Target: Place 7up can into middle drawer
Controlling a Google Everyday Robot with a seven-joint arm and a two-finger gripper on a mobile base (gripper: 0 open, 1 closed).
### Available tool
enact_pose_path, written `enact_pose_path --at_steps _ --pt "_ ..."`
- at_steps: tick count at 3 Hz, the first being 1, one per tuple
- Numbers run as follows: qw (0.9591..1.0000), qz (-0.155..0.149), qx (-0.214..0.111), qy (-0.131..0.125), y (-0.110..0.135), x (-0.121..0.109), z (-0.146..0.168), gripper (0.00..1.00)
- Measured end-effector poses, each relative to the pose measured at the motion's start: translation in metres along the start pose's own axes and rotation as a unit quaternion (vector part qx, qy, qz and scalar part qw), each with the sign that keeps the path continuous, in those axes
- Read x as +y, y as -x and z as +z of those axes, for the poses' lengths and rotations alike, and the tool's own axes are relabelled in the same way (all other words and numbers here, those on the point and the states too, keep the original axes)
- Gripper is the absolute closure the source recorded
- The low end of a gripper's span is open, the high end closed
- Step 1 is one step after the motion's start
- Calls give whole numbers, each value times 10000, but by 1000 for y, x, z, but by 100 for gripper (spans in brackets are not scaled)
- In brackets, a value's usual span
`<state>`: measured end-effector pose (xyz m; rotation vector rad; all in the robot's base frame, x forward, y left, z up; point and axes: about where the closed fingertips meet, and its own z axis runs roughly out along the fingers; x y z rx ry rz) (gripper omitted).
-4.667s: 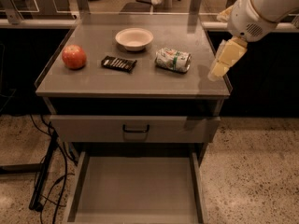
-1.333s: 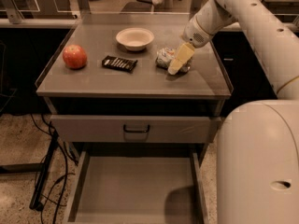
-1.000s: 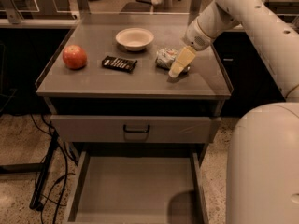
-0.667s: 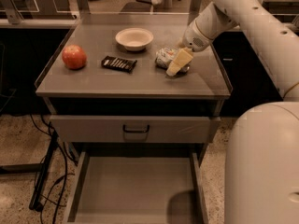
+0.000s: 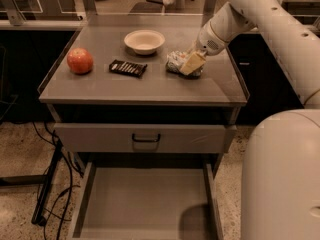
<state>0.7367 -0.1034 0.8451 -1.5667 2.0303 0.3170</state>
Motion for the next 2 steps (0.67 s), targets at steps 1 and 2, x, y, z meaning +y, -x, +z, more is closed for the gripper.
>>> enact_pose_path --at_steps 1,2 --pt "10000 0 0 0 0 0 0 99" --pt "10000 1 1 0 0 0 0 100"
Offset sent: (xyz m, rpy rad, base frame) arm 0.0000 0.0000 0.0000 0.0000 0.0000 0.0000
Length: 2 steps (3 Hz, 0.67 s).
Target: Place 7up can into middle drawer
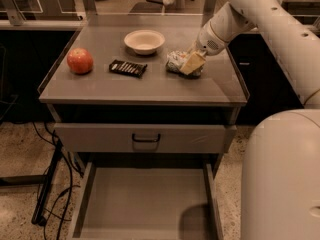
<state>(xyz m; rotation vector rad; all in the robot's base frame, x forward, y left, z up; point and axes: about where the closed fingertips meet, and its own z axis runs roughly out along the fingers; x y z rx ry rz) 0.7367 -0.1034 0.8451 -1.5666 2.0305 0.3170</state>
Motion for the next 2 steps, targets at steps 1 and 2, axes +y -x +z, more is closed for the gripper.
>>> enact_pose_path --at_steps 1,2 --pt "9999 123 84 -7 -3 -2 -2 100" --pt "9998 171 49 -17 -6 2 -22 100"
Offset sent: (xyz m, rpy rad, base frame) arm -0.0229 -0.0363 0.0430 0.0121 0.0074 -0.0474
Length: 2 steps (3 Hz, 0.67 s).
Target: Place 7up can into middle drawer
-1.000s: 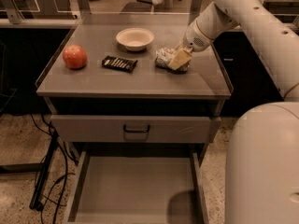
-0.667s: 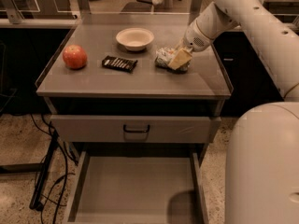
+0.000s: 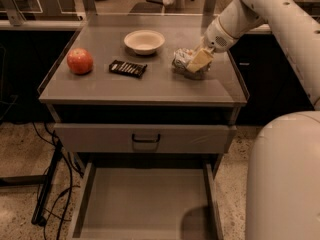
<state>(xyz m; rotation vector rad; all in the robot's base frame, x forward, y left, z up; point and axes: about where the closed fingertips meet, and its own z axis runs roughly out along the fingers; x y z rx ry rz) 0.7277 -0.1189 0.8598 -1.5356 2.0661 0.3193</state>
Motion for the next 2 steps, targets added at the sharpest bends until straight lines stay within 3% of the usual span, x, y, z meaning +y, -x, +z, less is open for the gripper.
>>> enact_pose_path --at_steps 2 --pt "9988 -252 -411 -108 7 28 -62 100"
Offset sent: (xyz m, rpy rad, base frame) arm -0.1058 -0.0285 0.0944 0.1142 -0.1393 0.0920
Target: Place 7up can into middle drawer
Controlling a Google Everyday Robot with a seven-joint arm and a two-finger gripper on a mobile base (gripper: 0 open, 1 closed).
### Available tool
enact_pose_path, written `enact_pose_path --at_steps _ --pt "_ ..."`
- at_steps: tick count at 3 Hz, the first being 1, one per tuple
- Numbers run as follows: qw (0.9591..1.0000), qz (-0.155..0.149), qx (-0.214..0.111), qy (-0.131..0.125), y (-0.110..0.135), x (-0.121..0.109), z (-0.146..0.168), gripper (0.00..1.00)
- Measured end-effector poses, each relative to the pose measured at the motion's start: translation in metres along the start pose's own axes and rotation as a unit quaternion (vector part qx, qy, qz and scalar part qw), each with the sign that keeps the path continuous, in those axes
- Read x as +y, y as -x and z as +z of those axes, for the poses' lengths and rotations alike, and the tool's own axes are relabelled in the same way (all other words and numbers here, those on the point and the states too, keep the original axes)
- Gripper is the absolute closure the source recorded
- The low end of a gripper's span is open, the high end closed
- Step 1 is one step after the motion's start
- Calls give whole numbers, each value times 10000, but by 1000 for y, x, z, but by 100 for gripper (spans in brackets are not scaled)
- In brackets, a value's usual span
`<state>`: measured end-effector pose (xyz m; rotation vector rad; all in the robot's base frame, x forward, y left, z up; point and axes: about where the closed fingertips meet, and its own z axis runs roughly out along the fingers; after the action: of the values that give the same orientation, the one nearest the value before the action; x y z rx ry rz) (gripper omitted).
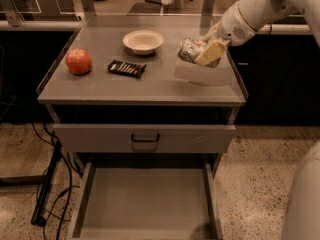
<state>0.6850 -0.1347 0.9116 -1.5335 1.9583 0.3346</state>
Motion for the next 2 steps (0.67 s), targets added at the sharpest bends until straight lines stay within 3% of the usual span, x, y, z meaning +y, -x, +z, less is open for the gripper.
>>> enact_pose_path --at_steps 1,2 --pt "9993 -249 -260 -106 1 46 -42 100" --pt "9984 -336 -285 -355 -8 104 -65 100"
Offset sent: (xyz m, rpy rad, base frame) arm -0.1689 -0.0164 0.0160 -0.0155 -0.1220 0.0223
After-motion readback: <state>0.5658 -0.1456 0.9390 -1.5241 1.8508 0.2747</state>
